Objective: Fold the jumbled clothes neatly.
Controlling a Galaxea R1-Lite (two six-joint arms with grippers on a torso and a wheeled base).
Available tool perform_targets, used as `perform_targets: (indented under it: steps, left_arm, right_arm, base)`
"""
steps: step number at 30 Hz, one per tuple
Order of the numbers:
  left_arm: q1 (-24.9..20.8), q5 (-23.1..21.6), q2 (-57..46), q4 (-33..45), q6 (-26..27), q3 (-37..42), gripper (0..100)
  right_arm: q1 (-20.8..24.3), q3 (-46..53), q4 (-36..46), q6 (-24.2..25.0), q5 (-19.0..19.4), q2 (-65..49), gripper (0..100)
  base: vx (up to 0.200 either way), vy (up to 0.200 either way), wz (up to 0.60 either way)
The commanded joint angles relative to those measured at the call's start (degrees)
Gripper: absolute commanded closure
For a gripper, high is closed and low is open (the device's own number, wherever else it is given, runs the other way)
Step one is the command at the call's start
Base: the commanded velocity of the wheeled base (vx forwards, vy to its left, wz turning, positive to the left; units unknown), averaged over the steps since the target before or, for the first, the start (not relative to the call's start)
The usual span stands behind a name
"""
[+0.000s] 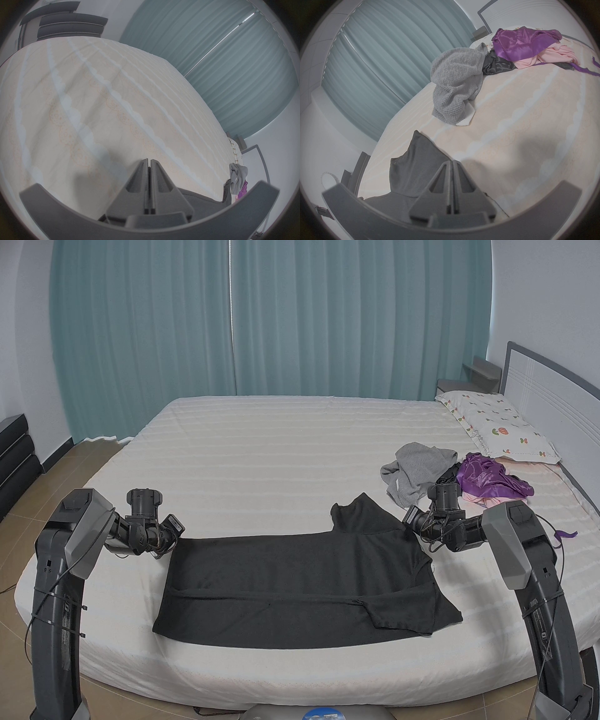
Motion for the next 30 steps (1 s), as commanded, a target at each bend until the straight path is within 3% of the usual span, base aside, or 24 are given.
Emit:
perform_targets:
  steps: [1, 15, 16, 30]
  left_arm:
    - [-0.02, -0.02, -0.26, -0.05, 0.02, 0.18, 100]
    - [-0.02, 0.07, -0.17, -0.05, 0.02, 0.18, 100]
    - [-0.02, 0.07, -0.17, -0.05, 0.10, 0.18, 100]
    - [-0.02, 0.07, -1.31, -0.14, 0.19, 1.15, 100]
  right_arm:
    - [0.34, 0.01, -0.04, -0.06, 0.09, -0.59, 0]
    - [1.48, 0.01, -0.74, -0.42, 0.17, 0.11, 0]
    - [1.39, 0.01, -0.74, -0.42, 0.26, 0.11, 100]
    - [0.34, 0.01, 0.67, -0.85, 0.53, -0.07, 100]
  base:
    - [0.000, 0.000, 0.00]
    - [0.000, 0.000, 0.00]
    - [0.000, 0.000, 0.00]
    - [0.000, 0.000, 0.00]
